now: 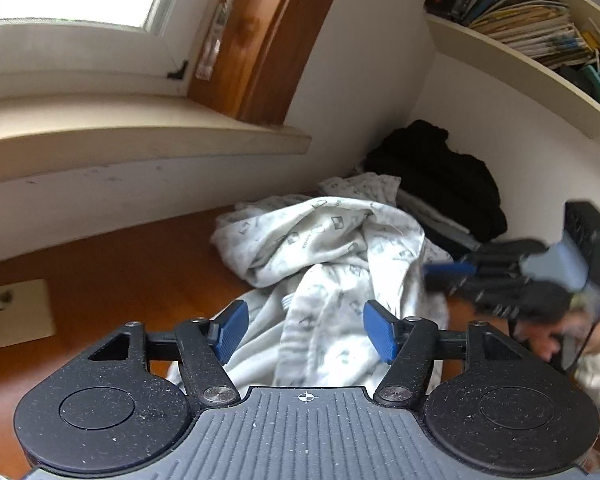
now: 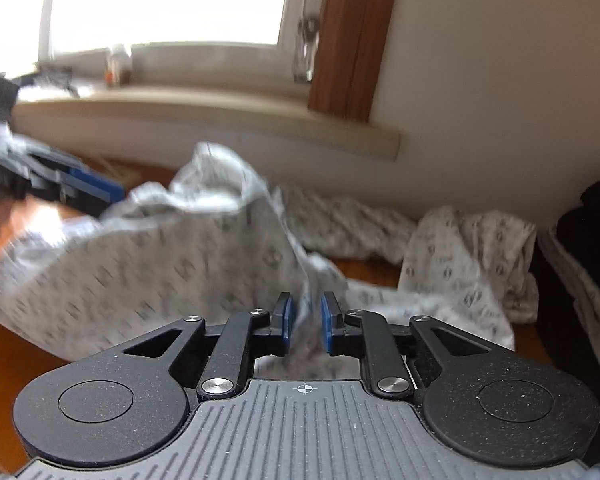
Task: Fold clothes
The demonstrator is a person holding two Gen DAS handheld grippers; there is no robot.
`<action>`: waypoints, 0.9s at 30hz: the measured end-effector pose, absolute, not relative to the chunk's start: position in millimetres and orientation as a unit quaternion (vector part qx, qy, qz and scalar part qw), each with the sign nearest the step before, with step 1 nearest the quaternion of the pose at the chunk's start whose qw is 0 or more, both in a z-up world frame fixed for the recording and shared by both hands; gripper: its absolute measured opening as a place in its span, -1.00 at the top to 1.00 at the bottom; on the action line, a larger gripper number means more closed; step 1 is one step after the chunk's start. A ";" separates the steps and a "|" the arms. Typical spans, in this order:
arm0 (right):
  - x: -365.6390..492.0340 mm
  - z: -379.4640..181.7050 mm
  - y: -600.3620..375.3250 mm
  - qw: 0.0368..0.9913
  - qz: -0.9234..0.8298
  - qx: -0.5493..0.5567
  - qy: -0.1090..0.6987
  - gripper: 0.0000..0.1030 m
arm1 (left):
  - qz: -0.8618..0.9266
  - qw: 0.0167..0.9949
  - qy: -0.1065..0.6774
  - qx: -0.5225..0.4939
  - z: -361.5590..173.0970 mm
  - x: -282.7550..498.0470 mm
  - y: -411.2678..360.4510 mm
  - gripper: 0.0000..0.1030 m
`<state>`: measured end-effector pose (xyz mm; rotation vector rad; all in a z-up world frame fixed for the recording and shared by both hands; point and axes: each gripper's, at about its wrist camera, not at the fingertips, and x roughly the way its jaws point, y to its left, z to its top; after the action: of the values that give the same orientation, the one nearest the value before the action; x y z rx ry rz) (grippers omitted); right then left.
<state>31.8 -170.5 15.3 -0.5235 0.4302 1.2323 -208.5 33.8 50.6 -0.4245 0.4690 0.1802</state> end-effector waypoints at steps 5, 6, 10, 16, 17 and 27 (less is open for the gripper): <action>36.8 -10.8 -167.1 0.760 0.564 -0.243 0.216 0.66 | 0.070 0.946 0.228 -0.221 43.9 -196.2 33.5 0.48; 37.3 -10.0 -168.5 0.760 0.565 -0.239 0.215 0.66 | 0.075 0.948 0.222 -0.216 45.9 -199.2 32.5 0.81; 38.7 -4.2 -174.0 0.762 0.568 -0.228 0.214 0.63 | 0.110 0.956 0.178 -0.205 63.1 -225.2 30.8 0.90; 43.9 7.5 -177.0 0.769 0.576 -0.192 0.201 0.62 | 0.170 0.960 0.096 -0.201 102.6 -306.3 30.9 0.98; 44.5 9.8 -175.9 0.771 0.576 -0.186 0.198 0.62 | 0.180 0.960 0.084 -0.199 108.7 -320.7 32.2 0.98; 29.5 14.4 -143.2 0.770 0.588 -0.173 0.178 0.57 | 0.207 0.952 0.093 -0.204 120.3 -389.7 48.5 0.97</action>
<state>29.5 -143.2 14.4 -0.3754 0.3860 1.2762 -389.7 48.5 120.3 -0.4141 0.1885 0.4215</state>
